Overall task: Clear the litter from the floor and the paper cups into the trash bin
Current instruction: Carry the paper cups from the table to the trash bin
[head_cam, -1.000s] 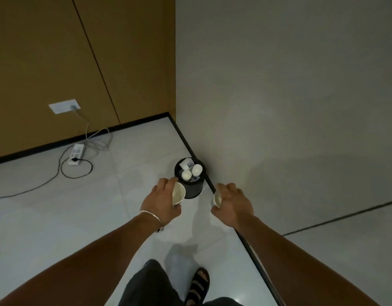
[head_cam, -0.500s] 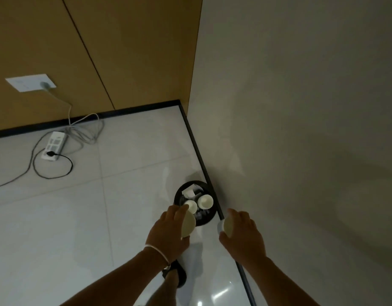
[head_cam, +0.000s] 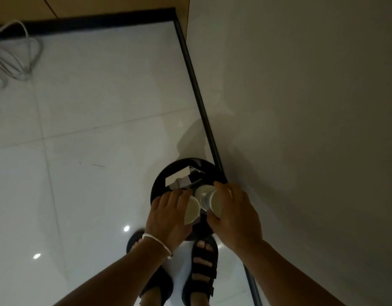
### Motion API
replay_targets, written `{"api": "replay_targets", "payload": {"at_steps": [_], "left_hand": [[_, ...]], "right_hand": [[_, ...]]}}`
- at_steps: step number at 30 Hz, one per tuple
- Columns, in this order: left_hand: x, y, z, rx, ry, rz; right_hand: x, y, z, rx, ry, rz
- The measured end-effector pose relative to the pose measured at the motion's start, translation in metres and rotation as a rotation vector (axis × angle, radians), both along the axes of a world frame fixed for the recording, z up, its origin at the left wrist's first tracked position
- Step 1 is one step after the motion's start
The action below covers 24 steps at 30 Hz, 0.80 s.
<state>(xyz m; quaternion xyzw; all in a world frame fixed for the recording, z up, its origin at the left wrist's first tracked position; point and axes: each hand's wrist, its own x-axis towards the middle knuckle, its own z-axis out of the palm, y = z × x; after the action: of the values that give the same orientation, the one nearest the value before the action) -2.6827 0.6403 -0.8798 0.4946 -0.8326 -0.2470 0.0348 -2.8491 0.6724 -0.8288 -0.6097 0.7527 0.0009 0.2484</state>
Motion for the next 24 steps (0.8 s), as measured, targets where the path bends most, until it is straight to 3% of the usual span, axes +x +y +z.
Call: {"api": "replay_targets", "payload": {"at_steps": [12, 19, 24], "left_hand": [[0.001, 0.002, -0.048, -0.113, -0.151, 0.056], [-0.003, 0.017, -0.063, -0.02, -0.272, 0.028], [-0.001, 0.017, -0.058, 0.003, -0.233, 0.011]], "right_hand": [[-0.003, -0.003, -0.06, -0.057, -0.042, 0.07], [-0.002, 0.004, -0.073, -0.037, -0.005, 0.155], [-0.005, 0.006, -0.07, 0.022, -0.02, 0.184]]}}
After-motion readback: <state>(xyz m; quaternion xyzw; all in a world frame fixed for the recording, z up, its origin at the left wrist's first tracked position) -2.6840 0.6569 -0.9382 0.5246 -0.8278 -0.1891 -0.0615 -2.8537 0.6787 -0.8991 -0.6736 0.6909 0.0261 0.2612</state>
